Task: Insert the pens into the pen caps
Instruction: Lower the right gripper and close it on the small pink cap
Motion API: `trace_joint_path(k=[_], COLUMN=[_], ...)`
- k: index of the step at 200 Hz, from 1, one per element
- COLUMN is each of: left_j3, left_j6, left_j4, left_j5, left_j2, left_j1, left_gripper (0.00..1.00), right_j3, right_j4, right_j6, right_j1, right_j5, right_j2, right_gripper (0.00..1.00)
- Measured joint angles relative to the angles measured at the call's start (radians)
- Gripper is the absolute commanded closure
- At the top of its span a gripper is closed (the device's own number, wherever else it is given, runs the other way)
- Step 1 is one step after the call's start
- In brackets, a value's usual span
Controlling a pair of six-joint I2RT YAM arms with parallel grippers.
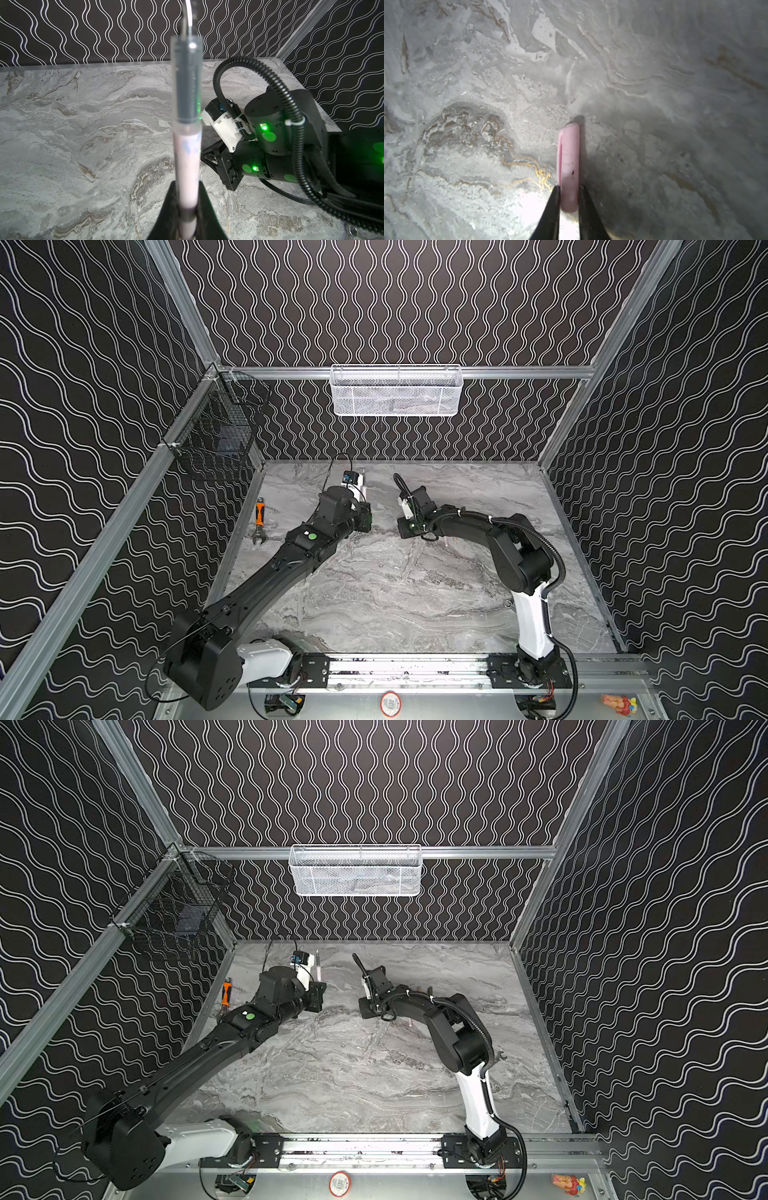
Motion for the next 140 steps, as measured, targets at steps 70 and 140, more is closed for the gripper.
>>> trace_joint_path(k=[70,140], left_j3=[0.005,0.005], left_j6=[0.0,0.0], left_j4=[0.005,0.006], left_j5=[0.004,0.028], left_j2=[0.006,0.006], left_j1=[0.0,0.0], left_gripper=[0.96,0.97], right_j3=[-0.079,0.087], right_j4=[0.025,-0.01], right_j6=[0.032,0.005], right_j1=[0.001,-0.005], right_j5=[0.005,0.036], right_j2=[-0.09,0.055], right_gripper=[0.78,0.63])
